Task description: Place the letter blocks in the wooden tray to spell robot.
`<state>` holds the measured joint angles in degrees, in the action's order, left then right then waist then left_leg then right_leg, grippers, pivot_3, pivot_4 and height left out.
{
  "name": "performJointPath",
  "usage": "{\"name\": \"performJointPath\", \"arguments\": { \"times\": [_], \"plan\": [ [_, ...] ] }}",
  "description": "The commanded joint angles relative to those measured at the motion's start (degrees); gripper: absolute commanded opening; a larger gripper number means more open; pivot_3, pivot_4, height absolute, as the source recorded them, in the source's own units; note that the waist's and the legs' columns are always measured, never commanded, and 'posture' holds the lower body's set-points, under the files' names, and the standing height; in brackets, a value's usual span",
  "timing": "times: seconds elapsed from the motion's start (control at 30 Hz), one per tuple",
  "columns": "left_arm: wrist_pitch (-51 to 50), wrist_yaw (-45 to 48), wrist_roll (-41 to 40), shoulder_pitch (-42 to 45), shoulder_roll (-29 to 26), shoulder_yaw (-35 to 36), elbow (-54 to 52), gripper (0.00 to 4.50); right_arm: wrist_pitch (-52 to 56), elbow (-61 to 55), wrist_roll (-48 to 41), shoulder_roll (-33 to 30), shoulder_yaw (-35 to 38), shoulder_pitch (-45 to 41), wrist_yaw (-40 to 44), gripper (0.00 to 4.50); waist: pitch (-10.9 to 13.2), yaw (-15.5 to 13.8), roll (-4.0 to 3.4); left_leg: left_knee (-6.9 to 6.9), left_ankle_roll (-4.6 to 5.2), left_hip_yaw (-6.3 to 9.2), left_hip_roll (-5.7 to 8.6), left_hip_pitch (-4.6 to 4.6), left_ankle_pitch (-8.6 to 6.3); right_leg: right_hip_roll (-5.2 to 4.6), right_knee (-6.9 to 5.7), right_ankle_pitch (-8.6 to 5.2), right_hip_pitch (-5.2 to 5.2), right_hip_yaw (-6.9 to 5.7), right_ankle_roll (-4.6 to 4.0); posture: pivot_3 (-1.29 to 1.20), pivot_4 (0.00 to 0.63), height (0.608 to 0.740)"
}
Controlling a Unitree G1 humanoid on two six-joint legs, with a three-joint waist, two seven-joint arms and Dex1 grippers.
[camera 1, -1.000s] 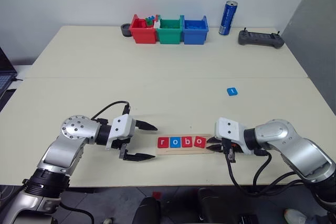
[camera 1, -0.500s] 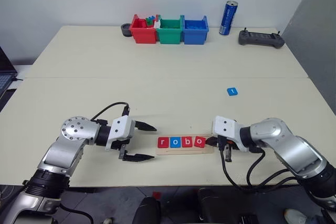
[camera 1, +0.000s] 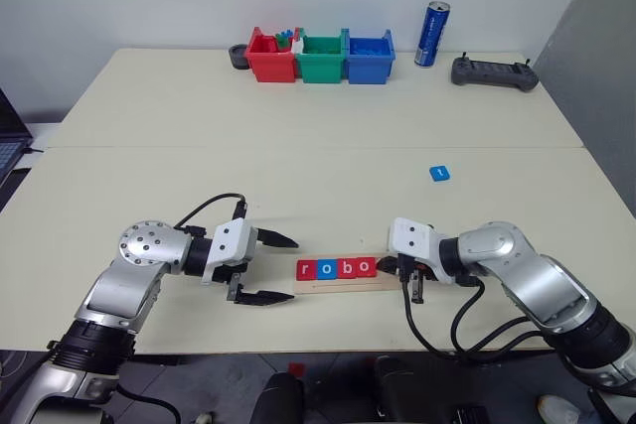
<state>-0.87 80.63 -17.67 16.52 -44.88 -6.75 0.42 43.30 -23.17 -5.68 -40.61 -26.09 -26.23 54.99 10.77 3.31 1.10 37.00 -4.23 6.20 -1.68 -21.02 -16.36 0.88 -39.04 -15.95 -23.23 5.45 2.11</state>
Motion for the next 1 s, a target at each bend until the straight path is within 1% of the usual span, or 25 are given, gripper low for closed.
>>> {"name": "performJointPath", "arguments": {
  "times": [0.03, 0.2, 0.3, 0.37, 0.43, 0.53, 0.6, 0.7, 0.77, 0.9, 1.0],
  "plan": [
    [0.08, -0.08, -0.36, 0.73, -0.18, 0.42, -1.31, 4.5, -0.11, -1.08, -0.39, 0.36, 1.35, -1.86, -0.05, 0.03, 0.0, 0.0, 0.0, 0.0, 0.0, 0.0, 0.0, 0.0, 0.0, 0.0, 0.0, 0.0, 0.0, 0.0, 0.0, 0.0, 0.15, 0.74],
    [-0.21, -0.45, -0.49, 0.68, -0.14, 0.63, -1.61, 4.5, 4.88, -5.57, -6.65, 0.21, 7.78, -1.82, 0.83, 0.03, 0.0, -0.03, 0.0, 0.0, 0.0, 0.0, 0.0, -0.01, 0.0, 0.0, 0.0, 0.0, 0.0, -0.01, 0.0, 0.0, 0.15, 0.74],
    [-0.64, -0.63, -0.72, 0.69, -0.3, 0.93, -1.88, 4.5, 6.49, -4.27, -7.03, 1.82, 13.33, -0.53, -4.47, 0.03, 0.0, -0.03, 0.0, 0.0, 0.0, 0.02, 0.0, -0.01, 0.0, 0.0, 0.0, 0.0, 0.0, -0.02, -0.01, 0.0, 0.15, 0.74],
    [-0.88, -0.66, -0.81, 0.76, -0.37, 1.03, -2.03, 4.5, 6.24, -2.4, -6.14, 3.34, 15.65, -0.31, -8.3, 0.38, 0.0, -0.02, 0.0, 0.0, 0.0, 0.01, 0.0, -0.01, 0.0, 0.0, -0.01, 0.0, 0.0, -0.01, -0.01, 0.0, 0.15, 0.74],
    [-1.25, -0.79, -0.83, 1.05, -0.4, 1.15, -2.11, 4.5, 4.15, 2.99, -3.83, 6.71, 18.97, -1.37, -15.31, 0.9, 0.0, 0.02, 0.0, 0.0, 0.0, 0.0, 0.0, -0.01, 0.0, 0.0, -0.01, 0.0, 0.0, 0.0, -0.01, 0.0, 0.15, 0.74],
    [-1.79, -0.91, -0.83, 1.61, -0.47, 1.3, -2.12, 4.5, -1.09, 13.76, 0.96, 11.77, 22.19, -5.0, -26.77, 2.03, 0.0, 0.19, 0.0, 0.0, 0.0, -0.04, 0.01, 0.0, 0.0, 0.0, -0.05, 0.01, -0.02, 0.04, -0.01, 0.0, 0.15, 0.74],
    [-2.06, -1.0, -0.83, 1.89, -0.5, 1.3, -2.16, 4.5, -4.61, 20.09, 3.1, 13.95, 23.0, -7.25, -31.47, 2.7, 0.0, 0.21, -0.01, 0.0, 0.0, -0.05, 0.01, 0.01, 0.0, 0.0, -0.06, 0.01, -0.03, 0.05, -0.02, 0.0, 0.15, 0.74],
    [-2.23, -1.15, -0.77, 2.13, -0.5, 1.3, -2.11, 4.5, -8.72, 27.38, 4.84, 16.1, 23.89, -9.7, -35.78, 3.84, 0.0, 0.33, -0.01, -0.04, 0.0, -0.05, 0.01, 0.0, 0.0, 0.0, -0.05, 0.02, -0.05, 0.05, -0.02, 0.0, 0.15, 0.74],
    [-2.34, -1.24, -0.8, 2.14, -0.53, 1.32, -2.23, 4.5, -10.91, 32.01, 5.54, 17.17, 24.79, -11.08, -38.24, 4.49, 0.0, 0.41, -0.01, -0.06, 0.0, -0.05, 0.01, -0.02, 0.0, -0.01, -0.05, 0.02, -0.06, 0.04, -0.03, 0.0, 0.15, 0.74],
    [-2.88, -1.35, -1.17, 1.77, -0.75, 1.52, -3.14, 4.5, -12.34, 42.22, 4.77, 19.18, 27.21, -13.61, -41.44, 4.49, 0.0, 0.58, -0.01, -0.08, 0.01, -0.06, 0.02, -0.04, -0.01, -0.04, -0.03, 0.02, -0.08, 0.04, -0.03, 0.0, 0.15, 0.74],
    [-3.46, -1.4, -1.45, 1.72, -0.9, 1.64, -3.73, 4.5, -12.11, 46.7, 3.46, 19.97, 28.92, -13.98, -41.93, 4.49, 0.0, 0.6, -0.01, -0.07, 0.01, -0.06, 0.02, -0.04, -0.01, -0.04, -0.04, 0.02, -0.07, 0.04, -0.03, 0.0, 0.15, 0.74]
  ]
}}
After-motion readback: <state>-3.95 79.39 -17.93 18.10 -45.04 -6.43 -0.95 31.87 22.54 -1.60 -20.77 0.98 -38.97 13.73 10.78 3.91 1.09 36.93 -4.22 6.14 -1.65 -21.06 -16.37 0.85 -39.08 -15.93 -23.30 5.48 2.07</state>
